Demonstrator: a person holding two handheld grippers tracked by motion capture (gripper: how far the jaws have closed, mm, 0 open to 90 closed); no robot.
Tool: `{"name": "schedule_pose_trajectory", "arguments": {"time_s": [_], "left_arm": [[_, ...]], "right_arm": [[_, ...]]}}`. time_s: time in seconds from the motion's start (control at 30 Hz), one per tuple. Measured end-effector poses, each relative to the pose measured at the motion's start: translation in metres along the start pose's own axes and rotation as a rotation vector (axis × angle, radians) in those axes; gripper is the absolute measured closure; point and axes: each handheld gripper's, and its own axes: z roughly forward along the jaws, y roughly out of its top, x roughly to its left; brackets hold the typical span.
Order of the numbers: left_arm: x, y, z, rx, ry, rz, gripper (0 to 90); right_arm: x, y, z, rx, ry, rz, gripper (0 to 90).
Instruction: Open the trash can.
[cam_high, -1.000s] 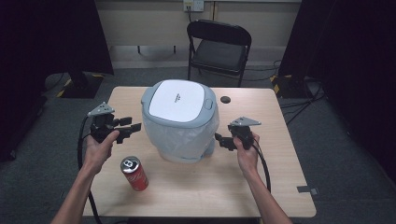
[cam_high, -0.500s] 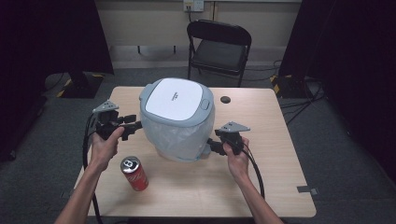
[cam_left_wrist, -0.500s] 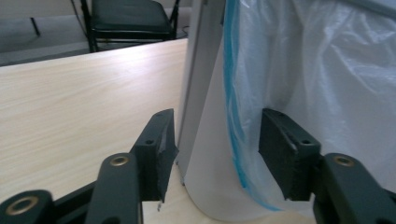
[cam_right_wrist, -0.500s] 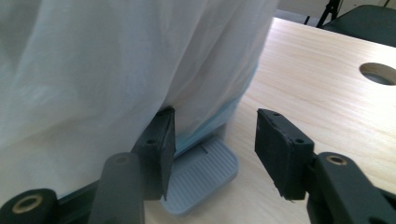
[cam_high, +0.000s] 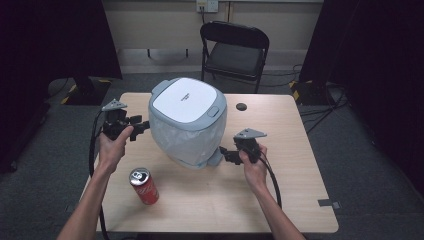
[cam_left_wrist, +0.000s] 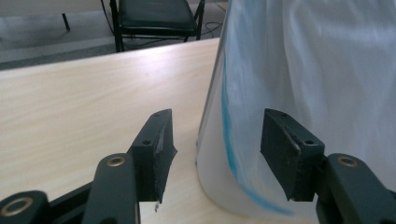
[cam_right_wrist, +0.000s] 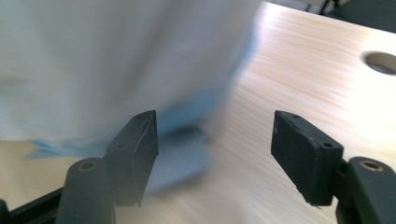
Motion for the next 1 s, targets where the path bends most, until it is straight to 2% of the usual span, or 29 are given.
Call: {"name": "schedule_pose_trajectory", "arguments": {"time_s": [0.07,0.1,0.2,0.23,0.27,0.3,0.33,0.4,0.5,0.53,0.57,0.6,0.63,0.67,0.77,0.8,0.83,0.9,0.93,0.97,1.0], "left_arm": [[-0.002,-0.007,-0.001,0.022,0.002,0.017,44.0],[-0.004,-0.012,-0.001,0.028,-0.022,0.043,43.7],[-0.007,-0.014,0.001,0.029,-0.042,0.053,42.8],[-0.008,-0.013,0.004,0.026,-0.044,0.052,42.8],[-0.009,-0.011,0.008,0.025,-0.064,0.049,42.8],[-0.009,-0.011,0.008,0.025,-0.064,0.049,42.8],[-0.012,-0.008,0.013,0.026,-0.057,0.048,43.0],[-0.011,-0.006,0.015,0.026,-0.047,0.04,44.1],[-0.01,-0.004,0.017,0.033,-0.038,0.039,44.1],[-0.008,-0.002,0.02,0.037,-0.028,0.041,44.0],[-0.008,-0.002,0.02,0.037,-0.028,0.041,44.0],[-0.007,-0.001,0.021,0.04,-0.024,0.043,44.0],[-0.006,-0.001,0.022,0.039,-0.02,0.038,44.0],[-0.002,-0.001,0.023,0.033,-0.009,0.032,45.3],[0.004,-0.001,0.023,0.025,0.001,0.006,48.5],[0.009,-0.003,0.022,0.021,0.002,-0.015,50.4],[0.012,-0.003,0.022,0.027,0.004,-0.013,50.5],[0.015,-0.004,0.023,0.035,0.008,-0.019,48.0],[0.015,-0.004,0.023,0.035,0.008,-0.019,46.1],[0.016,-0.004,0.024,0.036,0.016,-0.022,46.1],[0.017,-0.004,0.025,0.038,0.037,-0.022,45.7]], "right_arm": [[-0.021,0.002,-0.003,-0.004,-0.073,0.02,30.8],[-0.025,0.004,-0.002,-0.01,-0.08,0.025,30.2],[-0.033,0.013,0.002,-0.016,-0.096,0.021,29.3],[-0.036,0.018,0.005,-0.023,-0.098,0.024,29.2],[-0.042,0.029,0.012,-0.045,-0.102,0.027,28.5],[-0.042,0.029,0.012,-0.045,-0.102,0.027,28.5],[-0.045,0.039,0.021,-0.057,-0.115,0.033,28.5],[-0.048,0.045,0.028,-0.07,-0.13,0.046,28.4],[-0.047,0.048,0.036,-0.094,-0.143,0.068,29.1],[-0.045,0.051,0.041,-0.108,-0.092,0.066,33.6],[-0.045,0.051,0.041,-0.108,-0.092,0.066,33.6],[-0.039,0.052,0.04,-0.12,-0.08,0.061,39.8],[-0.039,0.052,0.04,-0.12,-0.08,0.061,47.9],[-0.034,0.052,0.036,-0.107,-0.04,0.061,59.3],[-0.029,0.052,0.031,-0.098,-0.014,0.042,56.1],[-0.021,0.05,0.024,-0.091,0.02,0.039,54.7],[-0.016,0.05,0.021,-0.072,0.019,0.028,52.4],[-0.008,0.051,0.017,-0.043,-0.011,-0.014,45.7],[-0.008,0.051,0.017,-0.043,-0.011,-0.014,45.7],[-0.008,0.052,0.016,-0.033,-0.012,-0.022,43.5],[-0.017,0.055,0.019,-0.024,-0.056,-0.006,45.7]]}}
